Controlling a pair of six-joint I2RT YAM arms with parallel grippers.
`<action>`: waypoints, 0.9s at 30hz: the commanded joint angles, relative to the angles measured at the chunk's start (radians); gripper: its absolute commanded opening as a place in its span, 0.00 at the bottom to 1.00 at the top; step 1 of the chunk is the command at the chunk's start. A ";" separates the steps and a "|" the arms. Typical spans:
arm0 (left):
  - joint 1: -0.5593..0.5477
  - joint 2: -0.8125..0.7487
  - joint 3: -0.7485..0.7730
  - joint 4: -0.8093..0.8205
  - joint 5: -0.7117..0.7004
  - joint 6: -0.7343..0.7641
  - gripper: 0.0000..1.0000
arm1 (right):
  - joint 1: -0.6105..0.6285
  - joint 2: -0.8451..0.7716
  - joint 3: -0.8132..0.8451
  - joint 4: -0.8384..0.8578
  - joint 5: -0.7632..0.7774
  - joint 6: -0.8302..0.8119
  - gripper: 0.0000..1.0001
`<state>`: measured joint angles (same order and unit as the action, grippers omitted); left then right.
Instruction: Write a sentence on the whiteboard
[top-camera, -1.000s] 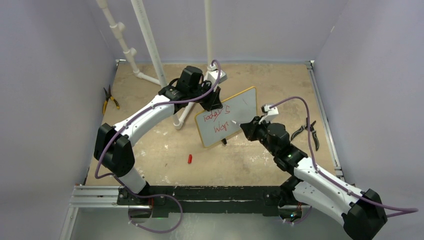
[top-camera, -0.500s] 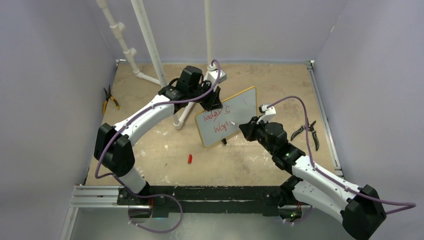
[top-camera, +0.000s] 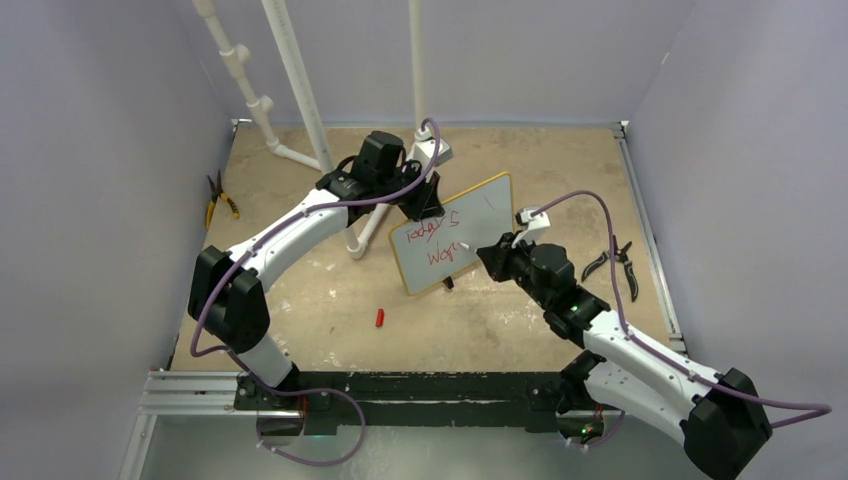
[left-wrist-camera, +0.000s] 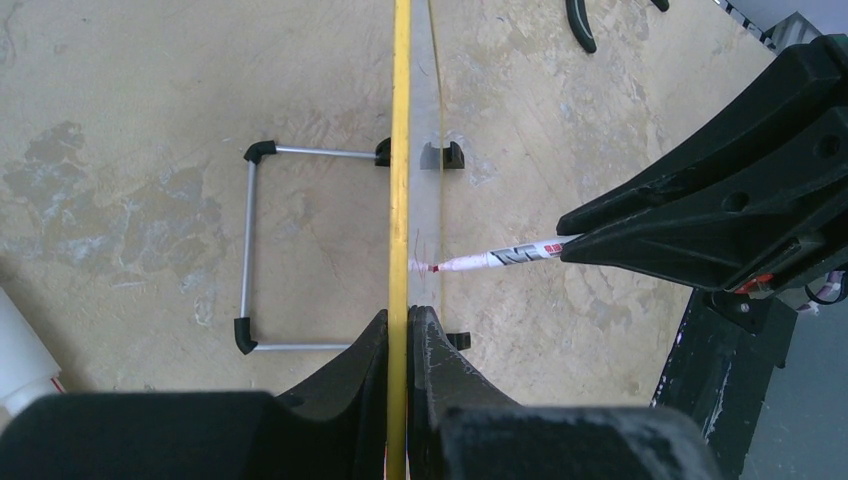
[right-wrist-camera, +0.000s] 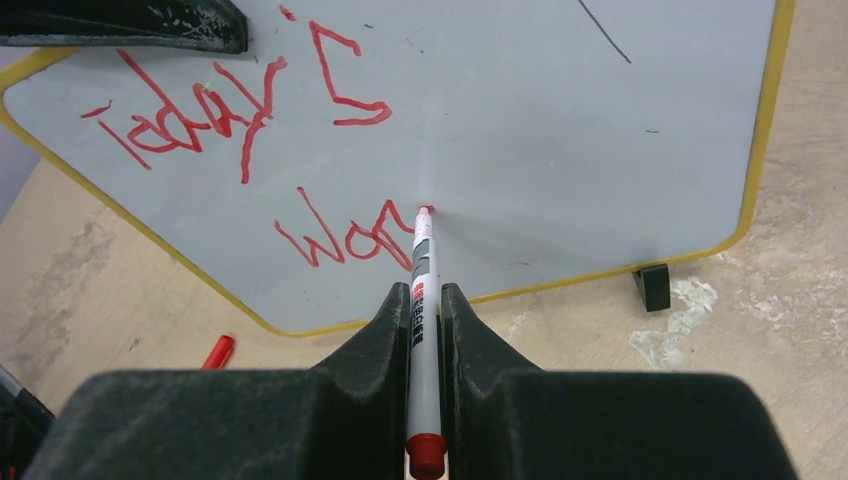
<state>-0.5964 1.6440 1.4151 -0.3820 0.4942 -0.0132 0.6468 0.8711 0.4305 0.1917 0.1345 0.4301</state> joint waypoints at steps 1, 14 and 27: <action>0.004 0.011 0.007 0.002 0.009 0.035 0.00 | -0.004 0.016 0.029 0.059 -0.063 -0.035 0.00; 0.004 0.013 0.008 0.002 0.013 0.033 0.00 | -0.004 0.033 0.010 -0.005 0.000 0.004 0.00; 0.005 0.013 0.008 0.002 0.014 0.032 0.00 | -0.004 0.027 0.044 -0.009 0.039 0.018 0.00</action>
<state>-0.5945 1.6459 1.4151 -0.3813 0.4992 -0.0135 0.6468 0.9096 0.4309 0.1574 0.1127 0.4465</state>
